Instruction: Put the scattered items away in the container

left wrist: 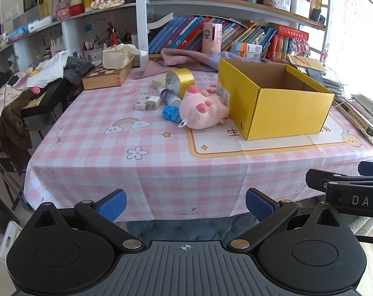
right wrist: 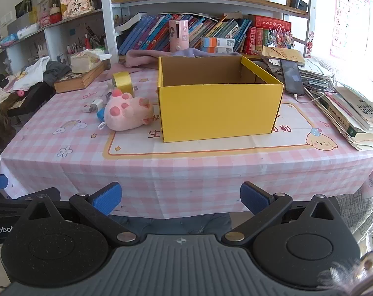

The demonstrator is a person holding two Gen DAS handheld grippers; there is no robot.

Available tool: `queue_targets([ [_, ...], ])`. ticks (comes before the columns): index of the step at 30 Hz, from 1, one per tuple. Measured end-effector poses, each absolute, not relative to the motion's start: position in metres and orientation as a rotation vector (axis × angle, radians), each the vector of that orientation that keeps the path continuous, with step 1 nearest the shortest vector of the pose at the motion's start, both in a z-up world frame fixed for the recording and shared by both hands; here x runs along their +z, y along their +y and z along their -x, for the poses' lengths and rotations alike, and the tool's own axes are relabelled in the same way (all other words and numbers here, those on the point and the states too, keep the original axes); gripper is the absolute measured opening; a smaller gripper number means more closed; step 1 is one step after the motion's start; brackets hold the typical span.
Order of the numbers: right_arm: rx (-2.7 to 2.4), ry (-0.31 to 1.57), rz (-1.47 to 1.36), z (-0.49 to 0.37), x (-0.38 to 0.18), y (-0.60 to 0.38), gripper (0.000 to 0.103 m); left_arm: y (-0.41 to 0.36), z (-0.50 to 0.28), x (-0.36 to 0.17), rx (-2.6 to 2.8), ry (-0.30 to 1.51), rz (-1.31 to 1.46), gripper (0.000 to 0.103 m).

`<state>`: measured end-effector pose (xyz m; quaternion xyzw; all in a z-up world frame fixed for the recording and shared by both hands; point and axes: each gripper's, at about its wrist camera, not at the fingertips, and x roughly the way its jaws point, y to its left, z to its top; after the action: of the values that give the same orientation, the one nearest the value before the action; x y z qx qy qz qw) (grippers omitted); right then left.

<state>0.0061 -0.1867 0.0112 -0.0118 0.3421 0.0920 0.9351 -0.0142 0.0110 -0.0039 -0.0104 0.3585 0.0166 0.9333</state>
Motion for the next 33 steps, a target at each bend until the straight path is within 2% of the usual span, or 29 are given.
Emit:
queue_targets([
  [33,0.202,0.702,0.051,-0.004,0.01,-0.147,0.103,0.053,0.017,-0.008,0.049,0.734,0.049,0.103],
])
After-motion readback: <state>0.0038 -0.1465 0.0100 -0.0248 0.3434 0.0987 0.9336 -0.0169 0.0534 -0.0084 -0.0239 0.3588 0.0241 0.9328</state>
